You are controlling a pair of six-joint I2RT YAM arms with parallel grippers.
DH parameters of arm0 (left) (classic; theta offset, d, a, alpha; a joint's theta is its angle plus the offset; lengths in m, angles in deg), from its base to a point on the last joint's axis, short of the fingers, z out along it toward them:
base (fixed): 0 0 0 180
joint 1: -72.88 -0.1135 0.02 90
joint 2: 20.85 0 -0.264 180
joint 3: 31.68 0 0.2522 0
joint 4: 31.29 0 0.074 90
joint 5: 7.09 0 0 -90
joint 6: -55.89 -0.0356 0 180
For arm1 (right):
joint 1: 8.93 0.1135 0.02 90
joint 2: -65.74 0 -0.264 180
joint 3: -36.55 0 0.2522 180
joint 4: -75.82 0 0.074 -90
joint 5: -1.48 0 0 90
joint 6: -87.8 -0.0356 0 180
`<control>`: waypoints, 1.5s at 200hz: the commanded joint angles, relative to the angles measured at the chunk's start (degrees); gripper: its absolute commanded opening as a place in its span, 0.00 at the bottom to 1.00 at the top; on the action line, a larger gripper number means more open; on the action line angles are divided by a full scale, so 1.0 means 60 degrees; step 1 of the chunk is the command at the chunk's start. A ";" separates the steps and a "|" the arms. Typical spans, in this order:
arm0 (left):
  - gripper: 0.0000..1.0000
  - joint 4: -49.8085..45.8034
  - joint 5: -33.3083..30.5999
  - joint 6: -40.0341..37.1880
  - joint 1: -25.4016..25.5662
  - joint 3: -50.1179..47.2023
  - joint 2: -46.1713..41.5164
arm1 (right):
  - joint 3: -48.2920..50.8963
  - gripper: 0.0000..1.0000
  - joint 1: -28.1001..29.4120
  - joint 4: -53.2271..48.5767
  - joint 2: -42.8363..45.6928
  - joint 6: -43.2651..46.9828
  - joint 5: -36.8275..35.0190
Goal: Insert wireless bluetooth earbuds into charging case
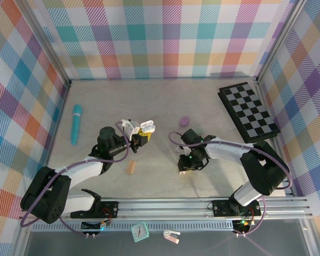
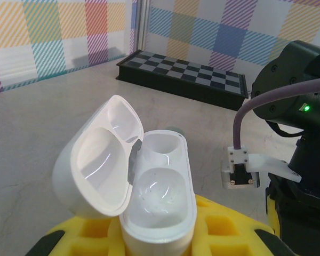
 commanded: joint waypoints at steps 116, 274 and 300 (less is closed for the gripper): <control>0.09 0.0126 -0.0038 0.0092 0.0043 0.0331 -0.0195 | 0.1073 0.27 0.0045 0.1193 0.0672 -0.0227 0.1361; 0.09 0.0204 -0.0036 0.0078 0.0045 0.0425 0.0041 | 0.1345 0.31 0.0044 0.1346 0.0778 -0.0086 0.2020; 0.09 0.0146 -0.0031 0.0064 0.0045 0.0447 0.0014 | 0.1344 0.30 0.0045 0.1472 0.0612 -0.0049 0.2163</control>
